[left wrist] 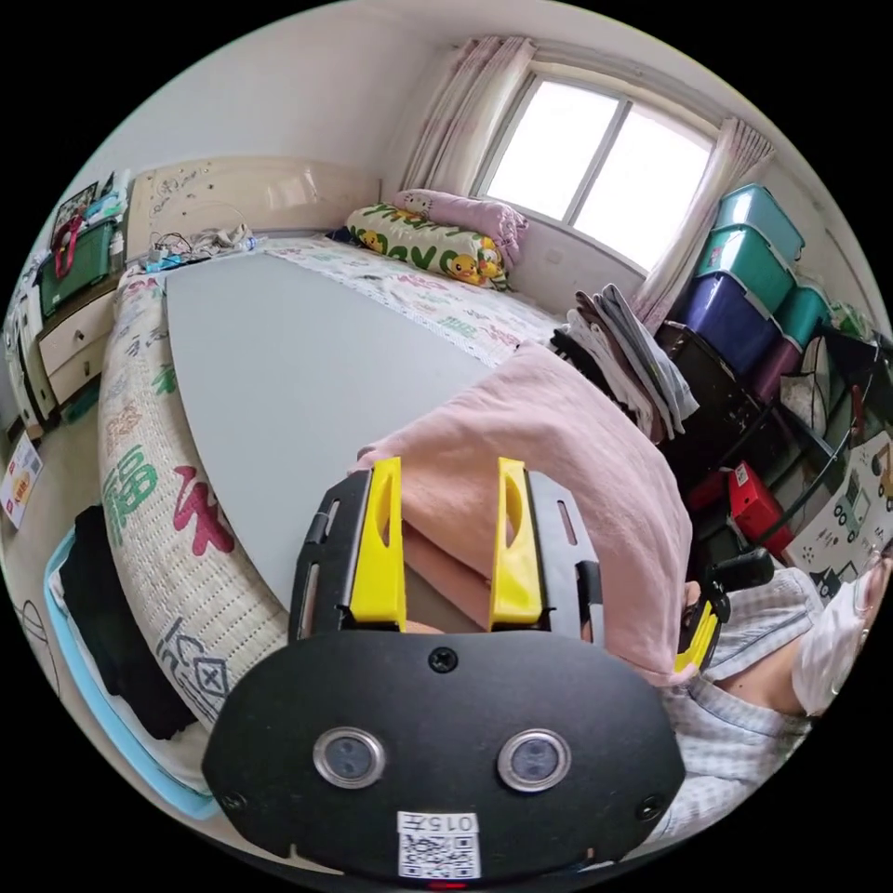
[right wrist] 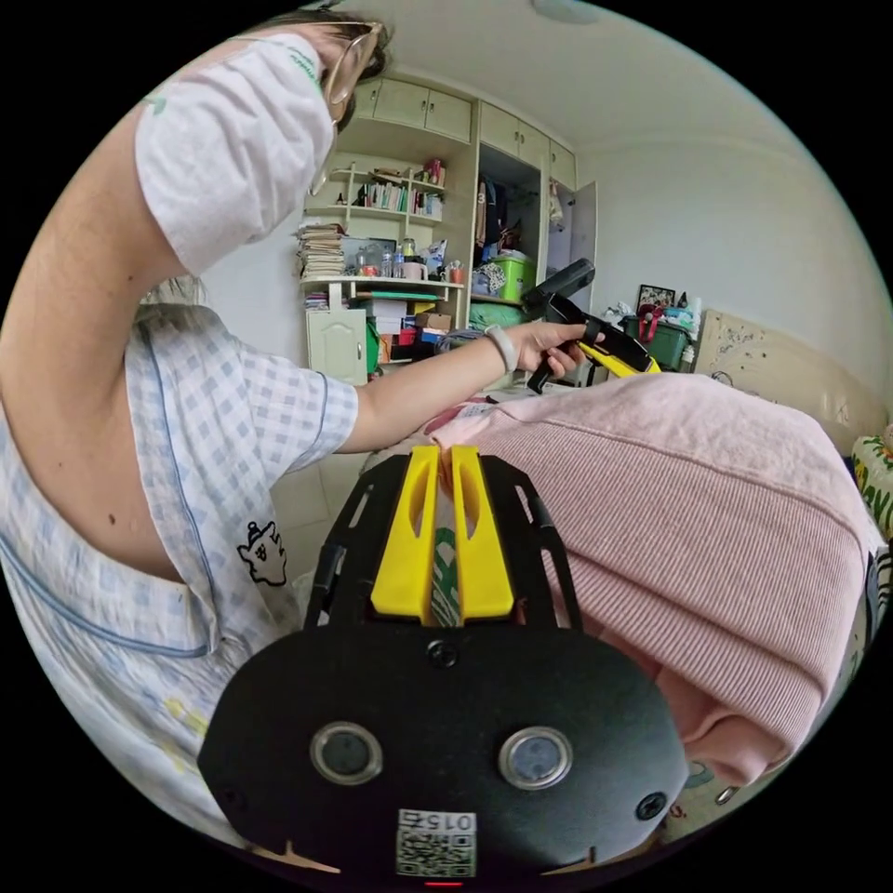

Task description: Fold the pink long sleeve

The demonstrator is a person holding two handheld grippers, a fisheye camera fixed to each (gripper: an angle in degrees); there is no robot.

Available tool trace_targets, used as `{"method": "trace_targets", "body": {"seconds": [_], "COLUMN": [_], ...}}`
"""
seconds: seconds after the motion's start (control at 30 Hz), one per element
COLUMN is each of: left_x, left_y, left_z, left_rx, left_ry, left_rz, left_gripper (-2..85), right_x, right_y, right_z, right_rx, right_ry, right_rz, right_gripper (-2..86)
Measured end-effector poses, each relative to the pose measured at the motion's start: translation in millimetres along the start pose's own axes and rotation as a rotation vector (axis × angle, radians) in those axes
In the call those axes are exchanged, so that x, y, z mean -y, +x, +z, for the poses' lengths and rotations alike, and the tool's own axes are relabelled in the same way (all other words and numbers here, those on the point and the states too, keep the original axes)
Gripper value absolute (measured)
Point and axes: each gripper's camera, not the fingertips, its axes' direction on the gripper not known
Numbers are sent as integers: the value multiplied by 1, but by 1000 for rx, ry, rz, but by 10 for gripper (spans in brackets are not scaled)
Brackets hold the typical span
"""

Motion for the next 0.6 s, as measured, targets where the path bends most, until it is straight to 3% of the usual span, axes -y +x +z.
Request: {"method": "trace_targets", "body": {"seconds": [0.1,0.3,0.6], "left_x": [-1,-6,-2], "left_y": [7,12,51], "left_z": [9,26,58], "left_rx": [12,17,39], "left_ry": [22,73,82], "left_rz": [-21,-121,-127], "left_gripper": [120,175,74], "right_x": [-1,-3,9], "right_y": [1,-5,-17], "right_z": [1,6,8], "right_rx": [20,9,2], "right_ry": [6,3,2], "right_rz": [35,60,69], "right_gripper": [31,33,30]}}
